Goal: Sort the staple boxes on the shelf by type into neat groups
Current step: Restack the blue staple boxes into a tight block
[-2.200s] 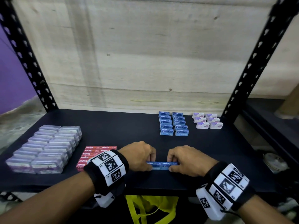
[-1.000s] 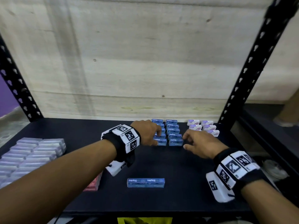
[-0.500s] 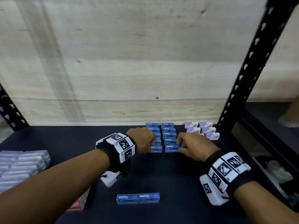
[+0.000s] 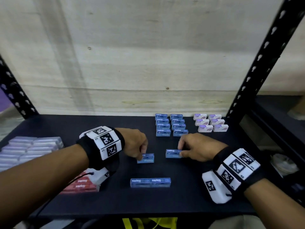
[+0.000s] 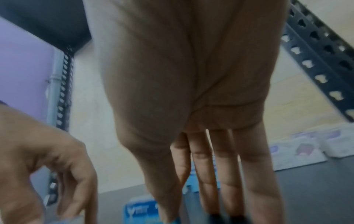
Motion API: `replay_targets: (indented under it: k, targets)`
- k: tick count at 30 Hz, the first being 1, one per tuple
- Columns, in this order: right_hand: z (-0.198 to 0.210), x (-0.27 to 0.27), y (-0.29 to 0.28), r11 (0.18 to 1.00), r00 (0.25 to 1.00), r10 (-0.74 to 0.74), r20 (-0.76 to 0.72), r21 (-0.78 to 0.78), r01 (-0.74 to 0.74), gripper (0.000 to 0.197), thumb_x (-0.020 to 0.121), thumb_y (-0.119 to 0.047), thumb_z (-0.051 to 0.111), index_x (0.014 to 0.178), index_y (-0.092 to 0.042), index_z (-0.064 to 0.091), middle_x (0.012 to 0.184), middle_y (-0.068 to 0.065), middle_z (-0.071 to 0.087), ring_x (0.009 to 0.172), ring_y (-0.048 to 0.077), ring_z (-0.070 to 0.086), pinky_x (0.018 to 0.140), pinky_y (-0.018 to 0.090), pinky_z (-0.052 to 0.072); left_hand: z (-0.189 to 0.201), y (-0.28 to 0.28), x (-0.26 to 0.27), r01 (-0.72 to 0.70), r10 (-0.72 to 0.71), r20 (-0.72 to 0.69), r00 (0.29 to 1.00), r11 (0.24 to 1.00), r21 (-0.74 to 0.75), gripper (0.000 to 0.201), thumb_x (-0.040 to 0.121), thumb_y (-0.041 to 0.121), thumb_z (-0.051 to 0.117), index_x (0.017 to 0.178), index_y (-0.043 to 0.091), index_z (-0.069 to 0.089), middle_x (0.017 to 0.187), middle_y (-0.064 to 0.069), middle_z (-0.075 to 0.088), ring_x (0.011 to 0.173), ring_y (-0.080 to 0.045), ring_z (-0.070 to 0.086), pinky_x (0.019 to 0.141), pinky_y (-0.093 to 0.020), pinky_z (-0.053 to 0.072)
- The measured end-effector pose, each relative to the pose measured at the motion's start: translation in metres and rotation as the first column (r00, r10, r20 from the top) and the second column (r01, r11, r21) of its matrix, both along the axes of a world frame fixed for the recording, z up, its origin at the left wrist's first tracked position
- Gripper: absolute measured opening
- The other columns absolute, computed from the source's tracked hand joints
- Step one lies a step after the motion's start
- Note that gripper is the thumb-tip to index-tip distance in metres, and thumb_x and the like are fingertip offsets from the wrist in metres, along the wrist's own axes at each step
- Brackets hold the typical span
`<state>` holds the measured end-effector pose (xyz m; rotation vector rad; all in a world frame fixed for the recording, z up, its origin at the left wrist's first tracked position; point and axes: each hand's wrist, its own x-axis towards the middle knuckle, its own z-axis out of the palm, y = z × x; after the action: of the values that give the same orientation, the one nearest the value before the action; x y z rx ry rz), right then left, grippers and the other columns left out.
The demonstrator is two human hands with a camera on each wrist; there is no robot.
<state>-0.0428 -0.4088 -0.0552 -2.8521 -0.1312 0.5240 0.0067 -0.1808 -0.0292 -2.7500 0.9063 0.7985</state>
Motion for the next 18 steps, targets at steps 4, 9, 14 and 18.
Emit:
replay_targets:
  k: [4,9,14,18]
  targets:
    - [0.006,-0.019,0.02,0.997,0.992,0.083,-0.099,0.001,-0.083,0.018,0.09,-0.043,0.067,0.105,-0.035,0.062,0.104,-0.016,0.056,0.096,0.008,0.056,0.084,0.025,0.045,0.004,0.015,-0.014,0.0,0.002,-0.043,0.999,0.999,0.049,0.028,0.088,0.038,0.067,0.113,0.027,0.065,0.111,0.006,0.061,0.09,-0.011,0.052,0.076,-0.023,0.039]
    - [0.011,-0.032,0.031,0.996,0.981,0.094,-0.167,0.015,-0.093,0.018,0.089,-0.044,0.068,0.104,-0.036,0.062,0.111,-0.015,0.058,0.098,0.008,0.056,0.086,0.026,0.046,0.006,0.025,-0.025,-0.008,0.013,-0.074,0.997,0.998,0.064,0.028,0.087,0.039,0.067,0.113,0.029,0.064,0.101,0.011,0.056,0.091,-0.01,0.053,0.079,-0.024,0.041]
    - [0.011,-0.037,0.028,0.997,0.976,0.072,-0.206,0.044,-0.064,0.023,0.085,-0.046,0.071,0.104,-0.035,0.064,0.135,-0.008,0.055,0.118,0.012,0.056,0.104,0.036,0.044,0.005,0.033,-0.029,-0.005,0.008,-0.1,0.995,1.0,0.028,0.025,0.085,0.039,0.07,0.108,0.03,0.066,0.095,0.013,0.058,0.087,-0.007,0.054,0.075,-0.022,0.042]
    - [0.014,-0.038,0.028,0.997,0.968,0.062,-0.244,0.067,-0.047,0.025,0.081,-0.047,0.074,0.102,-0.037,0.065,0.139,-0.002,0.056,0.12,0.013,0.057,0.105,0.038,0.044,0.008,0.036,-0.031,0.024,-0.02,-0.131,0.991,0.999,0.03,0.027,0.081,0.037,0.074,0.106,0.031,0.068,0.091,0.012,0.059,0.086,-0.008,0.055,0.077,-0.024,0.046]
